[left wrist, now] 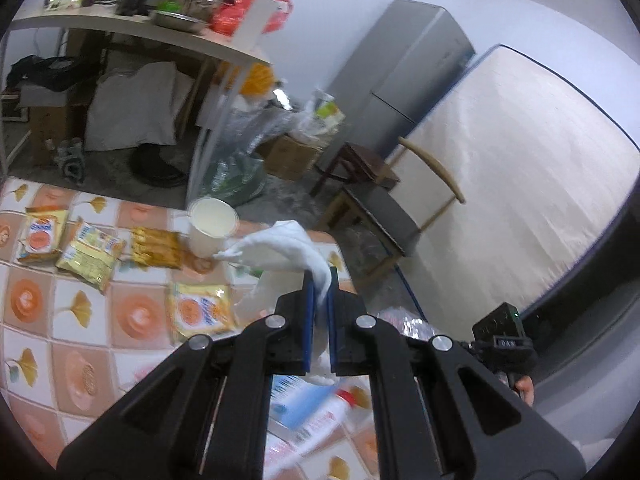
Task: Collect trash
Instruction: 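Grasp the white tissue with the left tool while the right grasps the clear plastic bag, then carry tissue and plastic bag over the blue wastebasket and open both tools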
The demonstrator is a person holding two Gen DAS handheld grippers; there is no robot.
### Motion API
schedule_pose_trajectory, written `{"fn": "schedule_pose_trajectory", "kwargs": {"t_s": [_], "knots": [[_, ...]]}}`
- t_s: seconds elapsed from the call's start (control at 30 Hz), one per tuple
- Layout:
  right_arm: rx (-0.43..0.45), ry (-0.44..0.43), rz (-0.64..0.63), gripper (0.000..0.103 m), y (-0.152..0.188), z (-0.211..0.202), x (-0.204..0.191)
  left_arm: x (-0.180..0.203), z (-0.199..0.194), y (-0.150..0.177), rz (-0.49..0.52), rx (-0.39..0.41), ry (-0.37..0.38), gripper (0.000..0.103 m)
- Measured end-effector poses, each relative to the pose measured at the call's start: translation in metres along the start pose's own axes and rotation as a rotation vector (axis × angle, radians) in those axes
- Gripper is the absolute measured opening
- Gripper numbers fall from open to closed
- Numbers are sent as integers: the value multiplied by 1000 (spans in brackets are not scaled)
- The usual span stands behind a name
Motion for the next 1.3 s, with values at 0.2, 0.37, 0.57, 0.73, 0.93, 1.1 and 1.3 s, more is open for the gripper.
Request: {"fn": "schedule_pose_trajectory", "kwargs": {"t_s": [0.2, 0.37, 0.57, 0.73, 0.93, 1.1, 1.3], "knots": [[158, 18, 22, 8, 10, -88, 20, 63, 13, 37, 43, -55, 96, 4], [305, 43, 88, 8, 26, -167, 59, 129, 49, 74, 95, -141, 196, 4], [466, 108, 177, 8, 44, -253, 116, 213, 124, 134, 180, -312, 276, 4], [578, 238, 240, 8, 55, -308, 167, 266, 199, 196, 292, -462, 239, 4], [637, 299, 315, 8, 61, -344, 220, 322, 274, 276, 374, -623, 208, 4], [687, 337, 389, 8, 67, -365, 273, 357, 330, 330, 404, -738, 184, 4], [725, 400, 433, 11, 53, -374, 324, 384, 374, 365, 441, -800, 152, 5]]}}
Point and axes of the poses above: each gripper's, at about its wrist camera, not at the fingertips, and z roughly the way its jaws point, x to its right, y to its underside, the point moved 7 cm from there along z, roughly the way its jaws point, and after that the axes turned 2 degrees about -y, right-handed, at the moved point
